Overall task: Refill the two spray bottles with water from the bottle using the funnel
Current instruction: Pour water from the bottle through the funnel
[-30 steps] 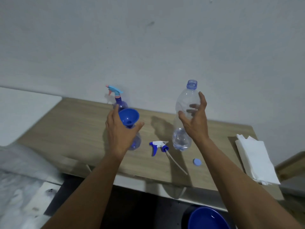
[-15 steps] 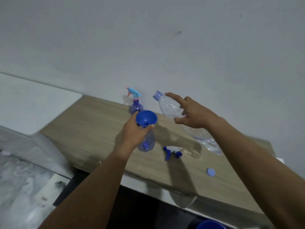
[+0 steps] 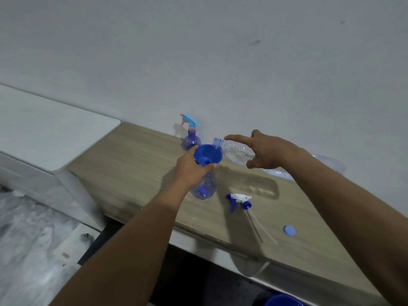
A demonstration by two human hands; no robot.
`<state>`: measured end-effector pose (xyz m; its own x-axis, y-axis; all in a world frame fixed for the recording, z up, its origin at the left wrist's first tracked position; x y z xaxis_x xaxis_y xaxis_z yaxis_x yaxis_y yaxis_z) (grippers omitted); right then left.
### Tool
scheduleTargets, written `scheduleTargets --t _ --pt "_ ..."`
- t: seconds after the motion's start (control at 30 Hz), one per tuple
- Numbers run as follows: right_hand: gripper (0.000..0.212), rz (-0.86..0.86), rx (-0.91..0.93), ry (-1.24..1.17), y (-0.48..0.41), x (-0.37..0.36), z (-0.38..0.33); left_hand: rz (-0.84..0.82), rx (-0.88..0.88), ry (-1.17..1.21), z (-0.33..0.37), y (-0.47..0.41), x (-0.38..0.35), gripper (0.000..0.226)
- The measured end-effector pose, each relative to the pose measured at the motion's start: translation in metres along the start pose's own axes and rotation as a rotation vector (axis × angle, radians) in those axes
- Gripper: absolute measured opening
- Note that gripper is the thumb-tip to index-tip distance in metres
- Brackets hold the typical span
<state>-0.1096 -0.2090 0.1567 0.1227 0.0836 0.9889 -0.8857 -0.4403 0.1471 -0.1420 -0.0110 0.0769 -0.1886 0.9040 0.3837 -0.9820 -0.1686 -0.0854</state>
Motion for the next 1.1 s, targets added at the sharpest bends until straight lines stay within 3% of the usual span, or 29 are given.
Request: scheduleTargets --t 0.63,1.1 --pt "0.088 -0.058 -0.030 0.140 0.0077 -0.0044 0.0018 -0.040 -0.031 -0.057 -0.0011 -0.0059 -0.0013 0.050" --pt "0.089 0.005 -0.018 0.165 0.0069 -0.0063 0.0080 -0.041 -0.014 -0.071 -0.0014 -0.0059 -0.0020 0.056"
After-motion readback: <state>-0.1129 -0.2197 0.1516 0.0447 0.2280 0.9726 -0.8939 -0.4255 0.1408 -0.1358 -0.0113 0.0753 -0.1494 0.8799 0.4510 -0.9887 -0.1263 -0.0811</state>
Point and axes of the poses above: each hand's wrist, its own y-axis away from the middle knuckle, its own x-axis out of the back of the hand, z = x × y, the point moved 7 cm from there along -y, towards the middle knuckle, and after that the axes turned 2 degrees about z, right-handed, at the moved point
